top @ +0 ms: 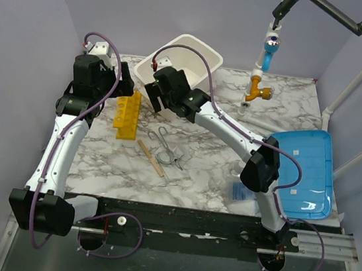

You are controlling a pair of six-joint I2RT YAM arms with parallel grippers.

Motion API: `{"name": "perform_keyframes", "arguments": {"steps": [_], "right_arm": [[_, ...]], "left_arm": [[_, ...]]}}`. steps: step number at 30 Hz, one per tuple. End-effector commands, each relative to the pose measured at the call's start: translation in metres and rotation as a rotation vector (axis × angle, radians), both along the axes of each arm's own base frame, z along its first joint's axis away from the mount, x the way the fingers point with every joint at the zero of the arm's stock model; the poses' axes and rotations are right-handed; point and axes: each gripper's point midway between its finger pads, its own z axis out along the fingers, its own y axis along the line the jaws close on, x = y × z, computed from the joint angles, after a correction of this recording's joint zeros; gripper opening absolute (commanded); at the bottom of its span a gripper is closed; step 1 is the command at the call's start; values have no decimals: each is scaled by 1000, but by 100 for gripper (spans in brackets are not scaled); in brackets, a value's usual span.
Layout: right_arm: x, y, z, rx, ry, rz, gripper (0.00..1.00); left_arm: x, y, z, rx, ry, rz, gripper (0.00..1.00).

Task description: Organize the chemistry lab equipment

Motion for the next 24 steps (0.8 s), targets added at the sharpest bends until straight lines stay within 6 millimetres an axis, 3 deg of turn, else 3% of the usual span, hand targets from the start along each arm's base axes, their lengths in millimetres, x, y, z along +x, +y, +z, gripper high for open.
{"name": "perform_keyframes", "arguments": {"steps": [1, 9, 15, 17, 21, 24], "right_arm": [[-3, 2, 17, 24, -45, 88, 96], [10, 6, 7, -85, -117, 201, 95], [31, -5, -17, -144, -98, 220, 92], [34, -9, -27, -174, -82, 233, 85], [29, -6, -41, -210, -38, 297, 58], [23, -1, -47, -213, 3, 344, 44]], "left_arm": [[2, 2, 0, 18, -9, 11, 99], [2, 2, 0, 24, -8, 9, 98], [2, 2, -1, 25, -6, 9, 99], [2, 2, 0, 26, -9, 8, 98], [2, 0, 0, 22, -7, 1, 99], [2, 0, 0, 20, -2, -1, 98]]}}
